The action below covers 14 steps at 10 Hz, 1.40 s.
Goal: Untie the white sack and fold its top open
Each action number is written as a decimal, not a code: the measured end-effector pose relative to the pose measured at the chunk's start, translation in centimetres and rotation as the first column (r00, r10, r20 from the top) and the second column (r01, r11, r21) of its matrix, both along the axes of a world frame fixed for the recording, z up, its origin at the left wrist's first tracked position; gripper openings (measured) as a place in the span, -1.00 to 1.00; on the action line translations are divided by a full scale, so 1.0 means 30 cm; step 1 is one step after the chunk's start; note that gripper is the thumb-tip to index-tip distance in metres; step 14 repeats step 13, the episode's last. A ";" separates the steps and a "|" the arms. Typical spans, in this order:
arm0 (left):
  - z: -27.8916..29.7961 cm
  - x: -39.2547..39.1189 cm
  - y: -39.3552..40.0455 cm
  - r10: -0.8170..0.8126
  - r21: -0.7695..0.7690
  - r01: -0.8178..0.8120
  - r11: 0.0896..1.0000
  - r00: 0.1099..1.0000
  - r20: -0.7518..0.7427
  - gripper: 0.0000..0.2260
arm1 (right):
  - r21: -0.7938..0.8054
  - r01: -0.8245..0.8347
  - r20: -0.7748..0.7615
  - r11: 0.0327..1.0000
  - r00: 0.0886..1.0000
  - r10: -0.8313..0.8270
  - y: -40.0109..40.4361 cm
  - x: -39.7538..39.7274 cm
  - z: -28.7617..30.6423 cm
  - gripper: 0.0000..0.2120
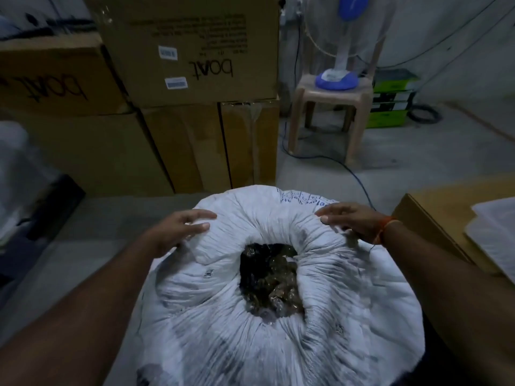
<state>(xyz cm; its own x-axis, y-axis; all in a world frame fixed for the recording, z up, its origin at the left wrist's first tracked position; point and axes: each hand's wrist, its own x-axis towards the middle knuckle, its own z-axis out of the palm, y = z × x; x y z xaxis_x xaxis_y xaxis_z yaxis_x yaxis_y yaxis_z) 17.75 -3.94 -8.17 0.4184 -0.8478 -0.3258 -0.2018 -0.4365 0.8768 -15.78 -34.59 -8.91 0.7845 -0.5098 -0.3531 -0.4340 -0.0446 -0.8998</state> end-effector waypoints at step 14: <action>0.017 -0.433 0.250 0.324 -0.365 -0.118 0.923 0.749 0.578 -0.70 | -0.639 0.248 0.244 0.728 0.963 -0.114 0.470 -0.244 -0.009 -0.78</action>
